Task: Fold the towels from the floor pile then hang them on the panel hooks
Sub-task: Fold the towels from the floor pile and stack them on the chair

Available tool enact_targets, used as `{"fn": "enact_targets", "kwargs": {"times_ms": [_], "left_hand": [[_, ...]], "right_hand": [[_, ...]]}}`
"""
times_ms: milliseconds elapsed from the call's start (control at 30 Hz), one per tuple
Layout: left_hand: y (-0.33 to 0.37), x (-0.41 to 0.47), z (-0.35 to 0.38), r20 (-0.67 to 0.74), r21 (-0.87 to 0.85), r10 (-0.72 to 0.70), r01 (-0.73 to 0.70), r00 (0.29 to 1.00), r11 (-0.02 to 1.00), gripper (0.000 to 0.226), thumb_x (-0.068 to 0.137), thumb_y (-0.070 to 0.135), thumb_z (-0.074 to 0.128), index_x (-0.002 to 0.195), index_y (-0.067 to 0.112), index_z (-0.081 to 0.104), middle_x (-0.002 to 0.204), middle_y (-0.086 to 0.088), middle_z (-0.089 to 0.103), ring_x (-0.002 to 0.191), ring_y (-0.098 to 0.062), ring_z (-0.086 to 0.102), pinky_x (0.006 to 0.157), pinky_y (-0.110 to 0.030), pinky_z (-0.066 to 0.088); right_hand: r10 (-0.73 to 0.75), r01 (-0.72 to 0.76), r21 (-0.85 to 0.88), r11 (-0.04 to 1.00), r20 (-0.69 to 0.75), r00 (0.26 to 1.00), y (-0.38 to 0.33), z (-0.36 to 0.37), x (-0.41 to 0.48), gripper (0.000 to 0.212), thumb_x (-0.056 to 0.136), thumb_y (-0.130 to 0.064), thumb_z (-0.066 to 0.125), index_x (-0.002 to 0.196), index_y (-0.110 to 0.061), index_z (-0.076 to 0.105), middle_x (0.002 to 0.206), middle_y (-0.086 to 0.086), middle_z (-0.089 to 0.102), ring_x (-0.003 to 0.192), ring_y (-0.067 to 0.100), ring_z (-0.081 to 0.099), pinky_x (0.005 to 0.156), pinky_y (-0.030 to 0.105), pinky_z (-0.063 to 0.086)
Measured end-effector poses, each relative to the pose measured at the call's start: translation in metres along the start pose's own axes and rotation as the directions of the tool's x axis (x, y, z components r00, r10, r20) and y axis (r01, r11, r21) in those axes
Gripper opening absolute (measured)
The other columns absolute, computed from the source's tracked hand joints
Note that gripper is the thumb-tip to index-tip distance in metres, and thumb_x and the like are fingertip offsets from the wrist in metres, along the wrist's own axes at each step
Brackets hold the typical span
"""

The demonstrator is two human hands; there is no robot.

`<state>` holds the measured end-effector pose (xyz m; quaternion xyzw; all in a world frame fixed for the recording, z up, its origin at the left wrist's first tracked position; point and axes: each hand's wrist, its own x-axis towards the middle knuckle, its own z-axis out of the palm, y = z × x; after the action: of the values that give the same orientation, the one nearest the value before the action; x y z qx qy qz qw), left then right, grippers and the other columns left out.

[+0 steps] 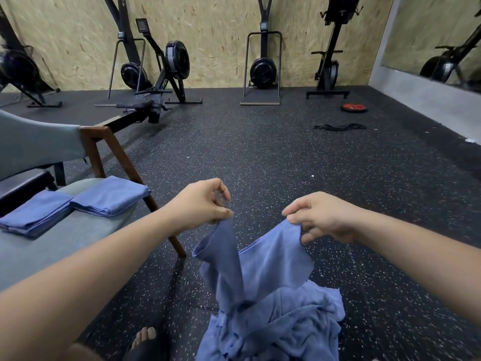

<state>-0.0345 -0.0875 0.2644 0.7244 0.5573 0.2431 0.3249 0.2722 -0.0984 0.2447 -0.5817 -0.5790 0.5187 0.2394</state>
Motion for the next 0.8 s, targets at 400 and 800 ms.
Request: {"fn": "enact_targets", "kwargs": {"times_ms": [400,800], "left_hand": [[0.046,-0.016,0.021,-0.089,0.136,0.161,-0.148,0.983,0.980,0.025,0.083,0.022,0.088,0.098,0.029,0.068,0.080,0.016,0.079,0.071,-0.003,0.069,0.068,-0.019,0.050],[0.064,-0.024,0.035,-0.203,0.118,0.309,-0.290,0.929,0.950,0.019,0.085,0.017,0.085,0.092,0.027,0.070,0.075,0.018,0.075,0.068,0.001,0.068,0.065,-0.014,0.046]], "right_hand": [[-0.135,0.129,0.116,0.985,0.045,0.990,-0.032,0.029,-0.020,0.024,0.100,0.000,0.069,0.123,-0.006,0.070,0.071,0.008,0.066,0.067,0.018,0.065,0.067,0.030,0.063],[-0.129,0.081,0.431,0.899,0.083,0.988,-0.045,0.032,-0.029,0.034,0.100,0.011,0.043,0.124,0.006,0.066,0.109,0.025,0.073,0.085,0.025,0.077,0.075,0.033,0.065]]}}
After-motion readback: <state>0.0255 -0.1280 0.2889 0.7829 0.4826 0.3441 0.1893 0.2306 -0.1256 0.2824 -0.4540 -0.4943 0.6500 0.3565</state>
